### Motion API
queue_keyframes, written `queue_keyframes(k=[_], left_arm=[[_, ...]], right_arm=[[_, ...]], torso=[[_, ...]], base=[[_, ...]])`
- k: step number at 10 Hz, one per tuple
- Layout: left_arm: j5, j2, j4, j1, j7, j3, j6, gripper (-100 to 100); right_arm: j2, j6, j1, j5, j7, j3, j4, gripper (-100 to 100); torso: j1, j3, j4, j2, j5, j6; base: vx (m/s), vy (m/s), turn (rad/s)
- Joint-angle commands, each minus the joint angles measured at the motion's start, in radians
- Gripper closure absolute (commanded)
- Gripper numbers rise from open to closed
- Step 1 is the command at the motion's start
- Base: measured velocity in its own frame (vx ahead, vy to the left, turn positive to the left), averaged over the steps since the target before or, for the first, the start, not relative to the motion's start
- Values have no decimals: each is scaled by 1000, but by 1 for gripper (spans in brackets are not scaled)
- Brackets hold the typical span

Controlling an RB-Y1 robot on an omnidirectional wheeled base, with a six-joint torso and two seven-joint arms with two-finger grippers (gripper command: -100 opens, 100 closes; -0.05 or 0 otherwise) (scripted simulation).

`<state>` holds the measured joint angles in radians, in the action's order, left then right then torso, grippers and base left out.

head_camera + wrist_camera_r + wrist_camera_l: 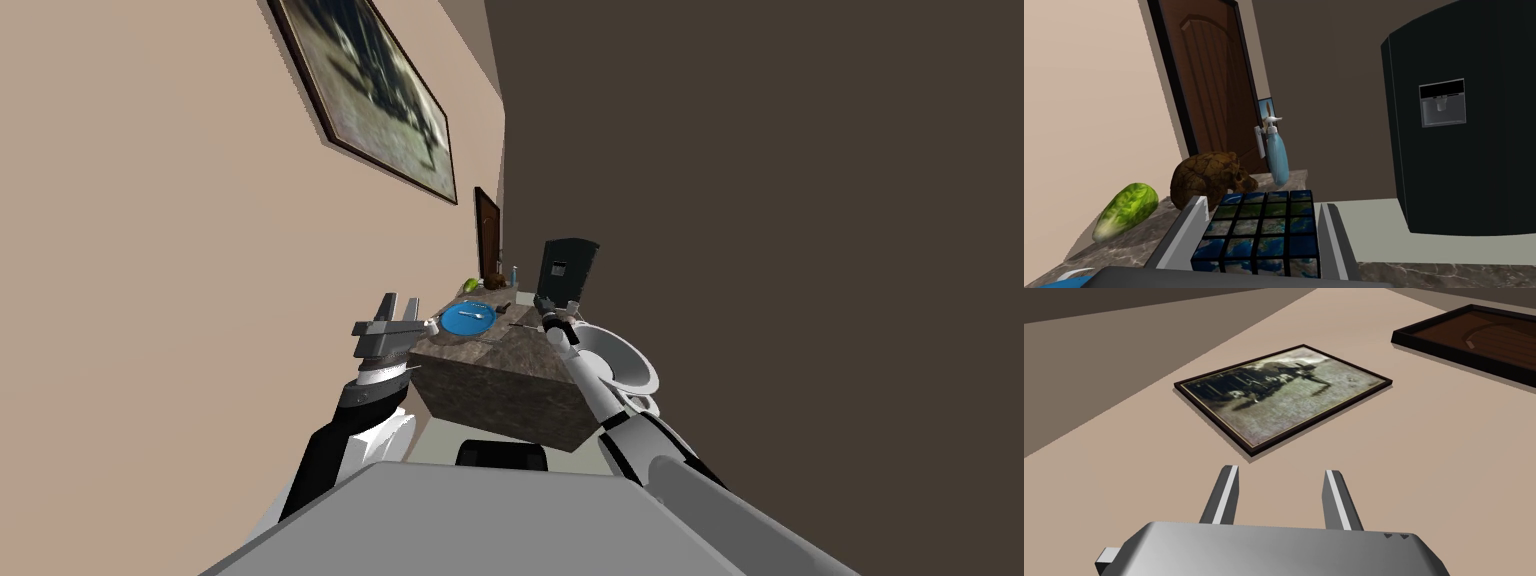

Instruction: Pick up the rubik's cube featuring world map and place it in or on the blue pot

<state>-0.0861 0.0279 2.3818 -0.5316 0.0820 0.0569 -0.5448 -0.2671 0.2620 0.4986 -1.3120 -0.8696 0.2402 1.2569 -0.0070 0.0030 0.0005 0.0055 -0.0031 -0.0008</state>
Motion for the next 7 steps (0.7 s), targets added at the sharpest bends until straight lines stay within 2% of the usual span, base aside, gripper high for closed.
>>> queue_keyframes(k=[1,6,7], left_arm=[[0,0,0,0,0,0,0,0],[0,0,0,0,0,0,0,0],[0,0,0,0,0,0,0,0]], right_arm=[[-11,-35,29,-21,2,-12,8,100],[-49,-117,80,-67,8,-41,19,100],[-70,-143,86,-77,7,-53,13,100]], torso=[[0,0,0,0,0,0],[3,0,0,1,1,2],[3,0,-1,1,1,2]], base=[[-15,-68,-32],[-27,-39,-43],[-69,-26,-86]])
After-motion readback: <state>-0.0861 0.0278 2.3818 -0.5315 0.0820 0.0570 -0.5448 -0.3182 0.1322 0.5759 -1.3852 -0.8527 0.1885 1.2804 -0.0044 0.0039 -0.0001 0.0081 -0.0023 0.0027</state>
